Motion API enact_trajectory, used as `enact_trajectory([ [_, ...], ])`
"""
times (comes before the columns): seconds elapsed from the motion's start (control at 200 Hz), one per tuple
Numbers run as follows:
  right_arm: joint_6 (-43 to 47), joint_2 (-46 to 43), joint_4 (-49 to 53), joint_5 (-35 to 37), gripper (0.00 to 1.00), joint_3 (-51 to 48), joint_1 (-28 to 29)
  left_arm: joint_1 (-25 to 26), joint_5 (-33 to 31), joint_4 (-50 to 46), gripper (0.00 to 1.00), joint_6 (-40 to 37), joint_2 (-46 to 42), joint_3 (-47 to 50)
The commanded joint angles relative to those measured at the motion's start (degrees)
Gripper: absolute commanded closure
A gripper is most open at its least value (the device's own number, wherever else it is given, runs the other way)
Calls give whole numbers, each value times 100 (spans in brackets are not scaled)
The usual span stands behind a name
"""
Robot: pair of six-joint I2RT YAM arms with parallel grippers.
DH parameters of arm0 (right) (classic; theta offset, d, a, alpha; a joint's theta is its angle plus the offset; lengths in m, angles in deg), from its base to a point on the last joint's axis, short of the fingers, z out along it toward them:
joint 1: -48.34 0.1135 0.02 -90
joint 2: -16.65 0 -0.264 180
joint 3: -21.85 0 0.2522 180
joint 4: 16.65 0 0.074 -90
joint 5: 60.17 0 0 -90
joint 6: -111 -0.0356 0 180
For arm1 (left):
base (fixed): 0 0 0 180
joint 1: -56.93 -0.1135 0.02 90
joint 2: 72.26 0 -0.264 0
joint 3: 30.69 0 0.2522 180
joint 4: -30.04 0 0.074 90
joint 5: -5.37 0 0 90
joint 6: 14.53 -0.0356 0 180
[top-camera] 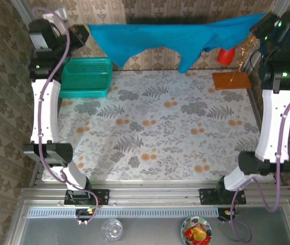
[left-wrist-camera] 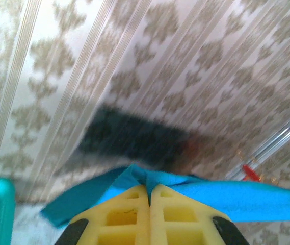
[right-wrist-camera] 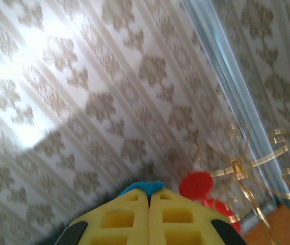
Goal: Fold the inside-out t-shirt
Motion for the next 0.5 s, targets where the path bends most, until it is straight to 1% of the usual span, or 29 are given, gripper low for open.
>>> enact_trajectory([
  [0.0, -219, -1230, -657, -295, 100, -1850, -56, -107, 163, 385, 100, -226, -790, 1546],
  [0.105, -416, -2320, -688, -514, 100, -3740, -55, -136, 271, 631, 100, -419, -1587, 3294],
  [0.19, -615, -3034, -533, -666, 100, -5009, -55, -136, 269, 432, 100, -629, -2043, 4374],
  [0.33, -905, -3785, -37, -1032, 100, -6552, -55, -127, 212, -71, 100, -858, -2442, 5813],
  [0.495, -1122, -4537, 678, -1370, 100, -8112, -55, -127, -200, -535, 100, -777, -2777, 7138],
])
